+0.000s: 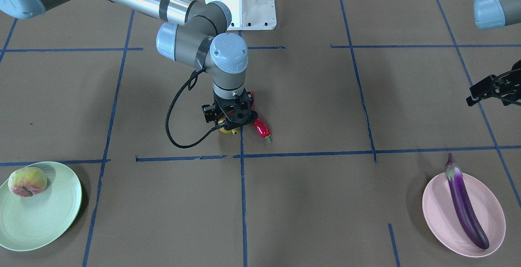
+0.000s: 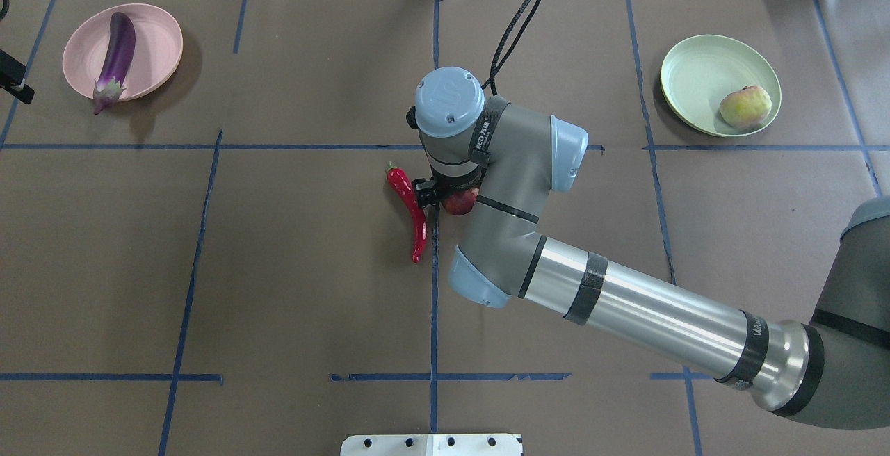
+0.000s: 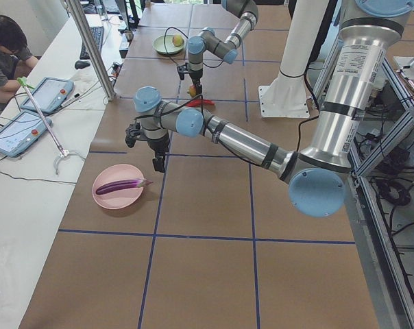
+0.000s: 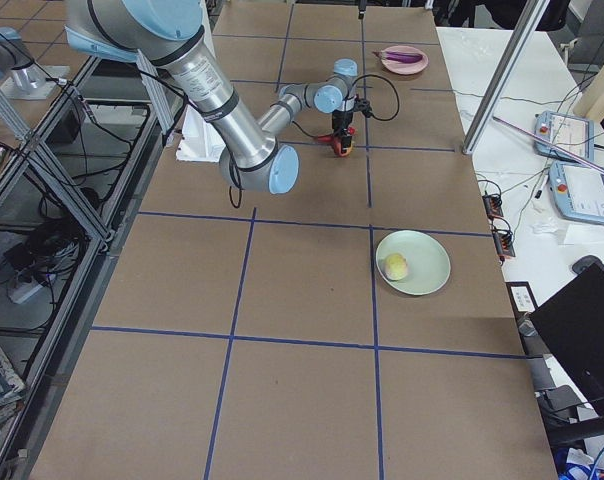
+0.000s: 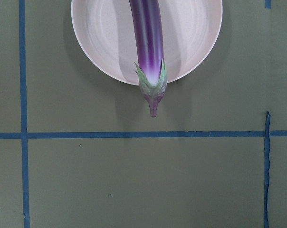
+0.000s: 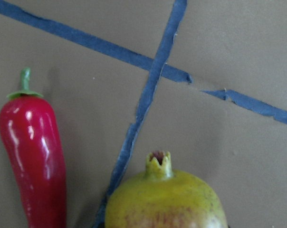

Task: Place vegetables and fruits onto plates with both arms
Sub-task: 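Close the right gripper on the pomegranate and lift it, then carry the pomegranate to the green plate and release it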

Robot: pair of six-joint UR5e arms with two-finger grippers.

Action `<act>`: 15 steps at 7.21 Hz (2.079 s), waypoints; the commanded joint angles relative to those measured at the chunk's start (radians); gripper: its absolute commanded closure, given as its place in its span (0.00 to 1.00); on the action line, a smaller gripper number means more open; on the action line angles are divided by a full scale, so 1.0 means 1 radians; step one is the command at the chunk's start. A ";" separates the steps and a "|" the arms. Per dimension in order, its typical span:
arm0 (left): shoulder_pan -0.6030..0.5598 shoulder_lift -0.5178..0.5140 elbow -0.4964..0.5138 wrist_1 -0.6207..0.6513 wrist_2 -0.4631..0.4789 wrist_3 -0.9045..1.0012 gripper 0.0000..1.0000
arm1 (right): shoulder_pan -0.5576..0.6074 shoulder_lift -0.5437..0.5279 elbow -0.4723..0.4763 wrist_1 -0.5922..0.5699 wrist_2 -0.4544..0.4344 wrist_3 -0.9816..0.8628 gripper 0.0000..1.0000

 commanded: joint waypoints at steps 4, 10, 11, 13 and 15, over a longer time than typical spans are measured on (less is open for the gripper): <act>0.002 0.000 0.000 0.000 -0.002 -0.002 0.00 | 0.315 -0.061 0.004 -0.009 0.180 -0.194 0.90; 0.005 0.000 -0.002 -0.002 -0.002 -0.002 0.00 | 0.592 -0.268 -0.275 0.265 0.268 -0.713 0.78; 0.006 0.000 -0.003 -0.002 -0.002 -0.002 0.00 | 0.583 -0.276 -0.284 0.267 0.268 -0.711 0.42; 0.006 0.000 -0.003 -0.002 -0.003 -0.003 0.00 | 0.570 -0.287 -0.292 0.275 0.268 -0.711 0.00; 0.009 -0.001 -0.005 -0.005 -0.003 -0.002 0.00 | 0.616 -0.287 -0.254 0.261 0.271 -0.711 0.00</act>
